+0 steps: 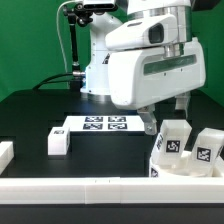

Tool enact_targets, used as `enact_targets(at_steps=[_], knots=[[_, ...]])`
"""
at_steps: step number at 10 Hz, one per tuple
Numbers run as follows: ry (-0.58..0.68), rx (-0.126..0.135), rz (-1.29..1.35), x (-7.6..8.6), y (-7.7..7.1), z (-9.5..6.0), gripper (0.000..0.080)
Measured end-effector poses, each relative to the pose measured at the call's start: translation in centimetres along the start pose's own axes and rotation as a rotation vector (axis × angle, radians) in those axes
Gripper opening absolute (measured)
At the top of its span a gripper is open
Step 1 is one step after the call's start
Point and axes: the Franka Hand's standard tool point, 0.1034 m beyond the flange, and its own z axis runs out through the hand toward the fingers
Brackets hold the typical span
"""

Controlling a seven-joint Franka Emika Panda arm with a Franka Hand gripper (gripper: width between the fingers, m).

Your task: Assemble stool

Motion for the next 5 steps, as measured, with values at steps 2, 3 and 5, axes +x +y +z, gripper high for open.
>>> enact_targets(at_steps=[2, 3, 5], knots=[[-0.019, -0.010, -0.144, 0.07, -0.03, 0.29, 0.0649], [-0.030, -0.019, -0.250, 0.29, -0.19, 0.45, 0.0649], [-0.047, -0.019, -0.366, 0.48, -0.61, 0.91, 0.0649]])
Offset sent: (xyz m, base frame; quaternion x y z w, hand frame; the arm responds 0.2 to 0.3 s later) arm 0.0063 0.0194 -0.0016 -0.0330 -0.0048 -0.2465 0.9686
